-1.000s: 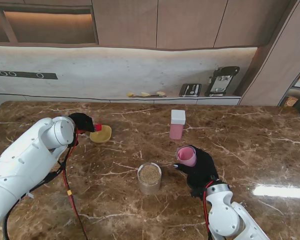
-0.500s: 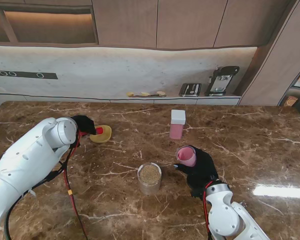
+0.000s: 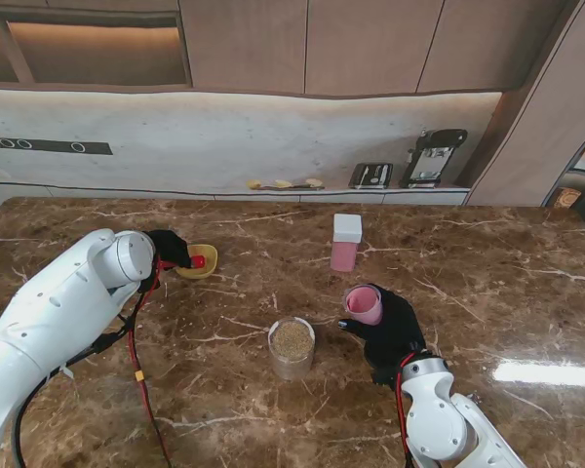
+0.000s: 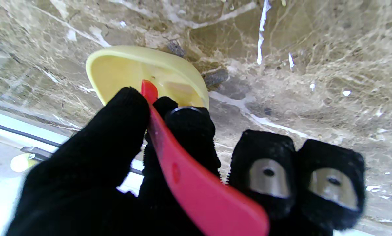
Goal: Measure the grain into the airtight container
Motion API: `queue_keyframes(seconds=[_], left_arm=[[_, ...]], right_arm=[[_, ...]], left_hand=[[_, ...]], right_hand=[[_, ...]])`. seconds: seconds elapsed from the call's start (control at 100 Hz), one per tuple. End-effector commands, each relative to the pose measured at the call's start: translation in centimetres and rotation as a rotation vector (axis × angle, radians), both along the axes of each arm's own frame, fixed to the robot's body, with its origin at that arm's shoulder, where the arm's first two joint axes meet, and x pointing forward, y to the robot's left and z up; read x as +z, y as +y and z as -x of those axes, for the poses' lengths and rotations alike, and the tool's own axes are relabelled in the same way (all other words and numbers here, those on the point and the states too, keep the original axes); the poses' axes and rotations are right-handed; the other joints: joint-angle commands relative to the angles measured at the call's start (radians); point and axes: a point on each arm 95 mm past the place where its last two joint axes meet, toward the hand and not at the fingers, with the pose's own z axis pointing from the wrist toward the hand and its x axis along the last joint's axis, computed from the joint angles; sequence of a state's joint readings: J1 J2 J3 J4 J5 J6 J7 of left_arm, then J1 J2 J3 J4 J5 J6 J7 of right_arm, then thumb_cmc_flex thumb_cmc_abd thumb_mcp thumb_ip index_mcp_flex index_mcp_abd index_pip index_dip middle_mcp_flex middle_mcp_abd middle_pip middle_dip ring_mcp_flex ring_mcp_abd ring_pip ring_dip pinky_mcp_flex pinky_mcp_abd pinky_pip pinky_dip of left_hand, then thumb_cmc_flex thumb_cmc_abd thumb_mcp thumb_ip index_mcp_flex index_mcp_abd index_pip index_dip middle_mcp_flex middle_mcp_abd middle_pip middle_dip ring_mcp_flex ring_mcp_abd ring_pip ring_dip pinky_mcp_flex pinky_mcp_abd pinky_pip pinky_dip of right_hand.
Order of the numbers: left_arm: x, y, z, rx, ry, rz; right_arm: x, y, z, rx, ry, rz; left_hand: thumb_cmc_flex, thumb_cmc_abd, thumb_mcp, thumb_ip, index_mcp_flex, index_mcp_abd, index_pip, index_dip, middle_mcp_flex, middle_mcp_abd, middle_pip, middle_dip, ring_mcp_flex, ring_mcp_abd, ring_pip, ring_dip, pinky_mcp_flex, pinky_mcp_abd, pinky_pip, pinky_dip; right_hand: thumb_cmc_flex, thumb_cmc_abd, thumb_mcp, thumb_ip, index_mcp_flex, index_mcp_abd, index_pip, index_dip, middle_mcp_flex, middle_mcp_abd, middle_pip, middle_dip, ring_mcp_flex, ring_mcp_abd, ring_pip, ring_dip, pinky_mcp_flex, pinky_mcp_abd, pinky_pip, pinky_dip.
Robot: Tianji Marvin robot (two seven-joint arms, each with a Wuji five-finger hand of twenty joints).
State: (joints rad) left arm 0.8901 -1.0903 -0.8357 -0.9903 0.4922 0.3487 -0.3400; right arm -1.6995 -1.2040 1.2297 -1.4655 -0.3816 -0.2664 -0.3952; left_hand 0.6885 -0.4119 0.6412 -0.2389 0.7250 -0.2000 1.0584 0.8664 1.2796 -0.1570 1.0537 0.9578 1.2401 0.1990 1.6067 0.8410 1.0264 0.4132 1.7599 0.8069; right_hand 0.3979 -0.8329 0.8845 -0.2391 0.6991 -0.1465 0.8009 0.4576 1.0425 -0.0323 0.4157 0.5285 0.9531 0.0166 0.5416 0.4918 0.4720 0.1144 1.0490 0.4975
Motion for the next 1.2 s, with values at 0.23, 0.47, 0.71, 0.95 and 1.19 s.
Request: queue_keyframes(seconds=[0.23,0.47,0.71,0.95,1.19], left_arm=[[-0.56,-0.06,0.14,-0.005,0.016,-0.019],[-0.39,0.1,0.1,-0.007,0.007,-0.042],[-0.31,0.14,-0.1,0.004,-0.01,-0.04],[-0.26,0.16,-0.2,0.012,-0.014,-0.033],[-0.19,0.12,-0.26,0.005,-0.005,-0.022]], right_arm=[[-0.37,0.2,0.24,0.01,0.022,-0.003],[-0.36,0.25,0.26,0.013,0.024,-0.004],[-0.38,0.27,0.28,0.014,0.03,-0.006],[-0.4,0.31,0.3,0.014,0.033,-0.01],[-0.48,0.31,0.26,0.013,0.035,-0.011]], left_hand=[[0.07,0.067,-0.047,0.057,-0.04,-0.026,-0.028,-0.138,0.072,-0.019,-0.043,0.027,0.029,0.001,0.059,0.004,0.041,0.027,0.123,-0.004],[0.028,0.054,-0.056,0.075,-0.054,0.005,-0.055,-0.255,0.064,-0.012,-0.08,0.029,0.029,-0.016,0.05,0.003,0.04,0.021,0.12,-0.013],[0.018,0.053,-0.073,0.081,-0.072,0.006,-0.059,-0.294,0.043,-0.005,-0.095,0.023,0.029,-0.02,0.041,0.001,0.036,0.016,0.111,-0.02],[0.03,0.048,-0.084,0.089,-0.073,-0.011,-0.09,-0.341,0.019,0.006,-0.105,-0.004,0.029,-0.027,0.018,-0.003,0.005,0.016,0.095,-0.023],[0.079,0.074,-0.143,0.088,-0.001,-0.026,-0.125,-0.41,0.015,0.02,-0.095,-0.01,0.029,-0.019,0.007,0.002,-0.009,0.026,0.09,-0.009]], right_hand=[[0.034,0.215,0.138,-0.035,0.057,-0.087,0.006,-0.001,-0.003,-0.03,-0.006,-0.008,-0.013,-0.013,-0.003,0.013,-0.006,-0.005,-0.005,0.01],[0.034,0.215,0.137,-0.034,0.058,-0.087,0.006,0.0,-0.003,-0.031,-0.006,-0.008,-0.012,-0.014,-0.003,0.014,-0.006,-0.005,-0.005,0.01],[0.033,0.216,0.136,-0.034,0.056,-0.087,0.004,-0.001,-0.004,-0.029,-0.007,-0.008,-0.014,-0.014,-0.004,0.013,-0.006,-0.005,-0.005,0.01],[0.033,0.218,0.135,-0.033,0.056,-0.085,0.001,0.0,-0.003,-0.029,-0.007,-0.009,-0.015,-0.013,-0.005,0.013,-0.006,-0.005,-0.005,0.01],[0.033,0.217,0.135,-0.032,0.057,-0.086,0.0,0.001,-0.005,-0.029,-0.007,-0.009,-0.015,-0.014,-0.005,0.013,-0.008,-0.005,-0.006,0.01]])
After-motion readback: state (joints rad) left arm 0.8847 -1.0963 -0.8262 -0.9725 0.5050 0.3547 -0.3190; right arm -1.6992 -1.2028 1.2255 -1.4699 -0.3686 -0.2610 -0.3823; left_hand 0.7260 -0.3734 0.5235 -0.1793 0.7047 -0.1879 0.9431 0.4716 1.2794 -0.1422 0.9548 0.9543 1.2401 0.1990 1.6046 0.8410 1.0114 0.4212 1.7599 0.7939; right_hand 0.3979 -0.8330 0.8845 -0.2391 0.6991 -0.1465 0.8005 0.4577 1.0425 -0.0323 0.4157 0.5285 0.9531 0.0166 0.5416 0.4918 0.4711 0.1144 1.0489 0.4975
